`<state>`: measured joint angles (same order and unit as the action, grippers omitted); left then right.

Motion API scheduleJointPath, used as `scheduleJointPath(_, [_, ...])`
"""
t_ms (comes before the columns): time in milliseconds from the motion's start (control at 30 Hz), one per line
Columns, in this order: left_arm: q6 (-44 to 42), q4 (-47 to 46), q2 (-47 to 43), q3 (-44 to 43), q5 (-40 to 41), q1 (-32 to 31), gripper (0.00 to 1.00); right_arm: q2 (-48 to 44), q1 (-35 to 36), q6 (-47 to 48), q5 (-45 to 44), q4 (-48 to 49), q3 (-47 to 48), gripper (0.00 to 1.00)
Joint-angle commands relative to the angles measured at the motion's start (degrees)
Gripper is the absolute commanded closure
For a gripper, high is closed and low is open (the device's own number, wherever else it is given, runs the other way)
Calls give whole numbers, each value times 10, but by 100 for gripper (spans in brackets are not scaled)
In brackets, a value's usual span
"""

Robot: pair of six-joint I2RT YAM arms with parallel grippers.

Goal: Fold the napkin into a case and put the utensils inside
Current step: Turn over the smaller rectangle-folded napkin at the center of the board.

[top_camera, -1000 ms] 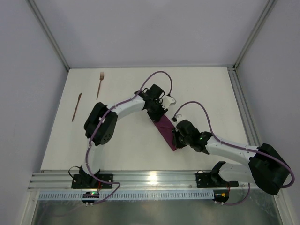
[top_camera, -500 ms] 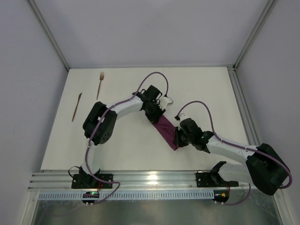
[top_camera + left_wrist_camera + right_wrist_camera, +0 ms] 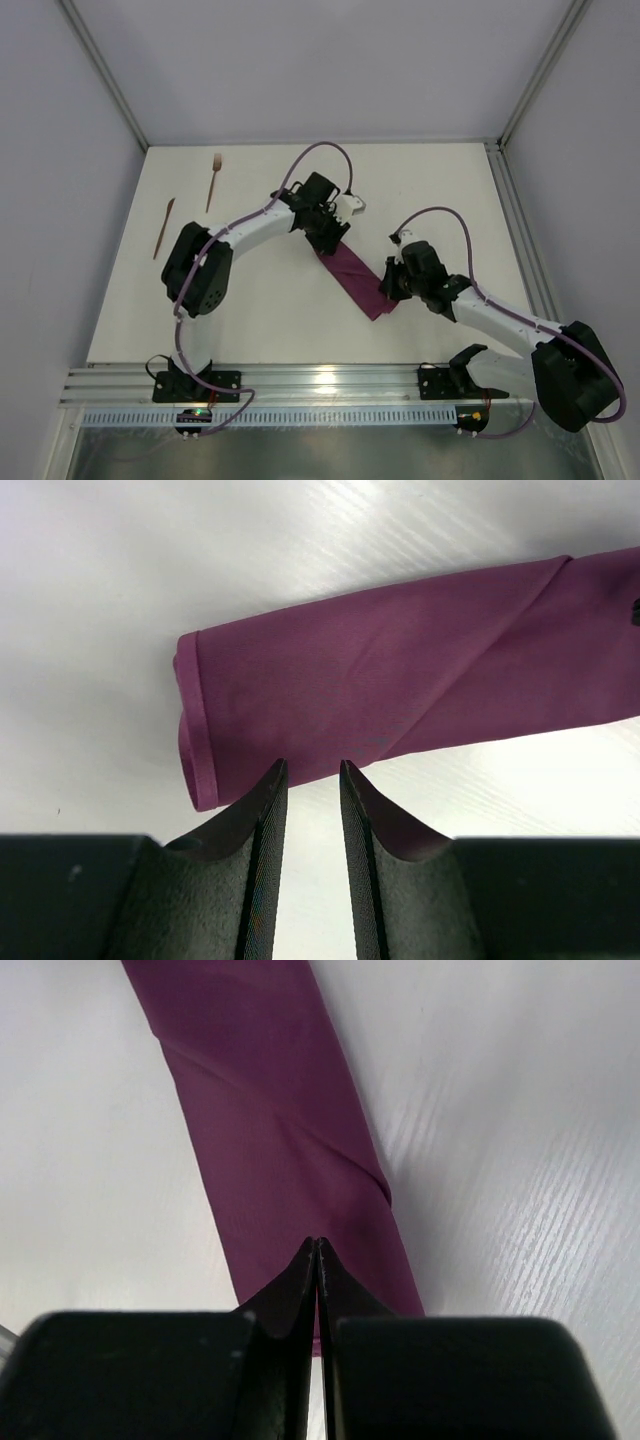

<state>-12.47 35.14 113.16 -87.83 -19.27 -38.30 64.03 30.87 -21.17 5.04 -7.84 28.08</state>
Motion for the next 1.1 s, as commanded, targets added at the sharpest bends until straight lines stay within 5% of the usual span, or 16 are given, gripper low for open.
scheduleJointPath(0, [4,-2,14,9,26,9,70,5,-6,-11,24,33,-26,96])
scheduleJointPath(400, [6,-17,30,44,32,9,71,53,-32,-26,52,102,-58,96])
scheduleJointPath(667, [5,-22,19,50,32,9,71,-12,-1,41,28,-17,36,96])
scheduleJointPath(900, [10,-25,20,49,26,9,71,-1,18,-28,153,140,-54,96])
scheduleJointPath(1067, [7,-24,18,48,30,9,71,31,19,-102,138,163,-107,96])
